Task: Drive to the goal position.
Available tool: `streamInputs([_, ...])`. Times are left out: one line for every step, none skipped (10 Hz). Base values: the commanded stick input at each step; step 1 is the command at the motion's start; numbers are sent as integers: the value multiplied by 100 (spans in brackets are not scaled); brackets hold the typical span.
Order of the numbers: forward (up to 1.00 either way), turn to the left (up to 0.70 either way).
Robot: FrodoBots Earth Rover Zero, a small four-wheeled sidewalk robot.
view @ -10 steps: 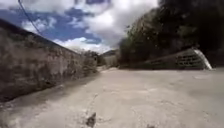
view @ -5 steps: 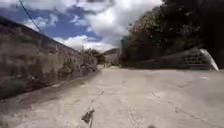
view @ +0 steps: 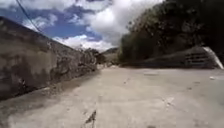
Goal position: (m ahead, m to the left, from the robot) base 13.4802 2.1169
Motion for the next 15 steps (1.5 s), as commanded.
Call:
streamInputs([70,0])
streamInputs([70,0])
streamInputs([70,0])
streamInputs([70,0])
streamInputs([70,0])
streamInputs([70,0])
streamInputs([70,0])
streamInputs([70,0])
streamInputs([70,0])
streamInputs([70,0])
streamInputs([70,0])
streamInputs([70,0])
streamInputs([70,0])
streamInputs([70,0])
streamInputs([70,0])
